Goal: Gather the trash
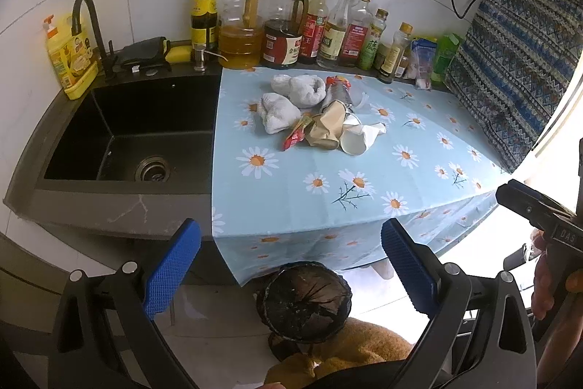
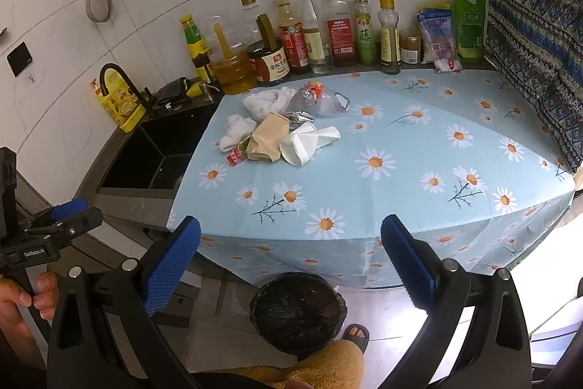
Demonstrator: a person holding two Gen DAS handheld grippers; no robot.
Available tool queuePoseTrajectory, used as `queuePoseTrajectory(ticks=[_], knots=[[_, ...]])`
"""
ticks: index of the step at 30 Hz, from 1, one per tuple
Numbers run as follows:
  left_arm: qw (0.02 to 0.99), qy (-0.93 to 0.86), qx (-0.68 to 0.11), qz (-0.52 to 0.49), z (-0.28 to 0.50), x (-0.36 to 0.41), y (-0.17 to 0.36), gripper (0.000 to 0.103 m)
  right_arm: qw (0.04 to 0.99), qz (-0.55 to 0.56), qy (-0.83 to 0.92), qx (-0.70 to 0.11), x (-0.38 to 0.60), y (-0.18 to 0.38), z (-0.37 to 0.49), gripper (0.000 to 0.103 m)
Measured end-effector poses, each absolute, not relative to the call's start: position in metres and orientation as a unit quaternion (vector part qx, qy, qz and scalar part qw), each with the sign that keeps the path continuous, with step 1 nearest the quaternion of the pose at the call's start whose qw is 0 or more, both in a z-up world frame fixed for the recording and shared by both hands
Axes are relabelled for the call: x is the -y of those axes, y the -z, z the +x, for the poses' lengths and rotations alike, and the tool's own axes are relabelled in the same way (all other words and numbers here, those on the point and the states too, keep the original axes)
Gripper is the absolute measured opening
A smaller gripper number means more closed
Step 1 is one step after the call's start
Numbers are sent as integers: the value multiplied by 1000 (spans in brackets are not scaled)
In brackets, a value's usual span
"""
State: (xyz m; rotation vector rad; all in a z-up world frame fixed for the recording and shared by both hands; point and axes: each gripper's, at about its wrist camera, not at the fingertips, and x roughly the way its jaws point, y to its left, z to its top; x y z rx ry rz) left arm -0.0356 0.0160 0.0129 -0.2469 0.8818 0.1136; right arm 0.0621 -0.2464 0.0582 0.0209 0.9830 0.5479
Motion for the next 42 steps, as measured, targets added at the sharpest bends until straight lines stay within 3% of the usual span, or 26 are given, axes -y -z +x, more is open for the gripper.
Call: queuePoseTrajectory(ticks=[23, 42], knots=[[890, -64, -431, -131, -26, -14, -8, 96, 838, 7, -275, -472, 240, -55, 79, 98], [866, -82, -471, -149, 63, -7, 13, 96, 750, 114, -348, -551, 232, 11, 202, 98]])
